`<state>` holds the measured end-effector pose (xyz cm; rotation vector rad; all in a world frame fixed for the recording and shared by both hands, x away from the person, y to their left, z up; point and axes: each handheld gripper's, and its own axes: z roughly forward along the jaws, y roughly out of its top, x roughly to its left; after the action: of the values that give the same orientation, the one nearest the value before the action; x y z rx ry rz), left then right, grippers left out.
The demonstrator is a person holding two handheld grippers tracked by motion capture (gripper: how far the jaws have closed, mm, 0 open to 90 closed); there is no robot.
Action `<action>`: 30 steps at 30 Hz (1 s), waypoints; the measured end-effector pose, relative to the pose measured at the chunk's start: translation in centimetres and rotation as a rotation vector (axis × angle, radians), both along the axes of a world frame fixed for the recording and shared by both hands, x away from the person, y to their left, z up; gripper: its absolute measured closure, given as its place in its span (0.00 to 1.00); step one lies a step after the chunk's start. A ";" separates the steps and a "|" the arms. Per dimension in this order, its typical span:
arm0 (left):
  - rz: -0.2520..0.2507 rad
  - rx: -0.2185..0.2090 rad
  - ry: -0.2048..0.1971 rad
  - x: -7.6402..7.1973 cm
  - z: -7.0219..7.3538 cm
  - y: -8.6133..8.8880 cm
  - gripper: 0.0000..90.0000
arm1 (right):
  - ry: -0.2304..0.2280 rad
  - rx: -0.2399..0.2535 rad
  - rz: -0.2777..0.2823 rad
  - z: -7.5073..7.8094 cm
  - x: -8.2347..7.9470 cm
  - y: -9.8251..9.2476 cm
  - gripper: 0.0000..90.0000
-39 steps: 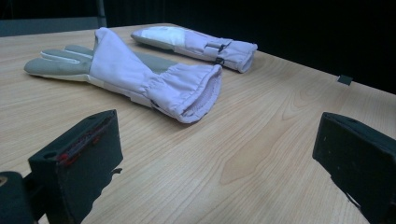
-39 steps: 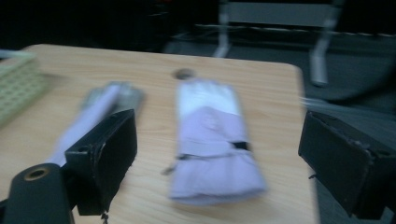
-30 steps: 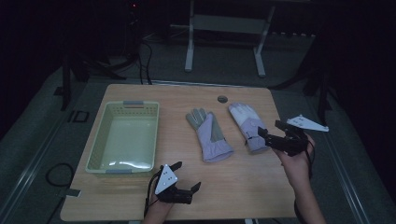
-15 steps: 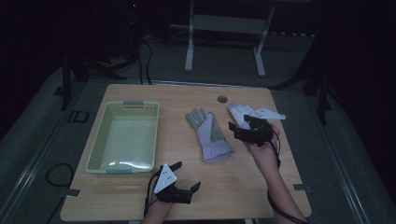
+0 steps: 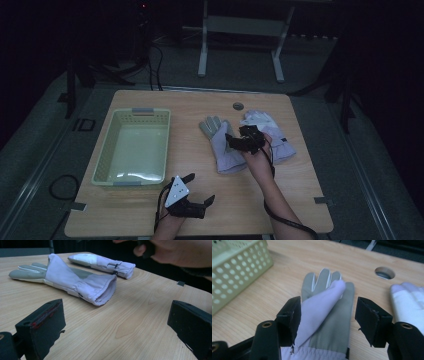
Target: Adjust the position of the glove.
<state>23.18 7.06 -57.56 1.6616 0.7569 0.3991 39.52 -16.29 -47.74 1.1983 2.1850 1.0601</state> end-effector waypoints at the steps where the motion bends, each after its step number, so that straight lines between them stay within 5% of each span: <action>1: 0.000 -0.002 0.000 0.0 0.0 0.0 0.02 | 0.005 -0.005 0.002 -0.4 0.2 0.2 0.42; 14: -0.006 -0.007 0.014 0.1 0.0 0.1 0.02 | 0.077 -0.107 -0.015 -5.8 2.5 1.2 0.50; 17: -0.005 -0.013 0.023 0.2 0.0 0.1 0.02 | 0.119 -0.075 -0.014 -6.5 3.0 0.9 0.50; 22: -0.004 -0.011 0.021 0.1 0.0 0.1 0.02 | 0.157 -0.100 0.004 -7.0 3.4 0.9 0.53; 26: -0.003 -0.011 0.025 0.2 0.0 0.1 0.02 | 0.164 -0.107 0.031 -7.0 3.4 1.0 0.78; 30: -0.003 -0.009 0.023 0.2 0.0 0.1 0.02 | 0.161 -0.100 0.015 -7.0 3.1 1.1 0.92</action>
<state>23.34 7.13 -57.56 1.6614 0.7727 0.3748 42.59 -15.17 -54.72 1.2628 2.3422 0.8750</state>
